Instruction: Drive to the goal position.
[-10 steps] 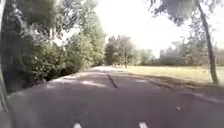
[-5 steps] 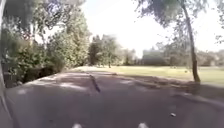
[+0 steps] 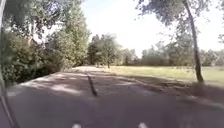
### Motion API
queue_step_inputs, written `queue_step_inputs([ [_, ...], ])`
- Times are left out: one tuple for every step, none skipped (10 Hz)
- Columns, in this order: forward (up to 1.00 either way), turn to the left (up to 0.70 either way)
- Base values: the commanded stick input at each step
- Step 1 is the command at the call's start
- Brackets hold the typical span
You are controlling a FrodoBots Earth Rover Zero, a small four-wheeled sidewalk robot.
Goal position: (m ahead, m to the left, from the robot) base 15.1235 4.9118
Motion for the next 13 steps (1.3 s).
queue_step_inputs([
  [0.7, 0.0],
  [0.7, 0.0],
  [0.7, 0.25],
  [0.7, 0.35],
  [0.7, 0.35],
  [0.7, 0.35],
  [0.7, 0.34],
  [0.7, 0.0],
  [0.7, 0.0],
  [0.7, 0.0],
  [0.7, 0.0],
  [0.7, 0.0],
  [0.7, 0.0],
])
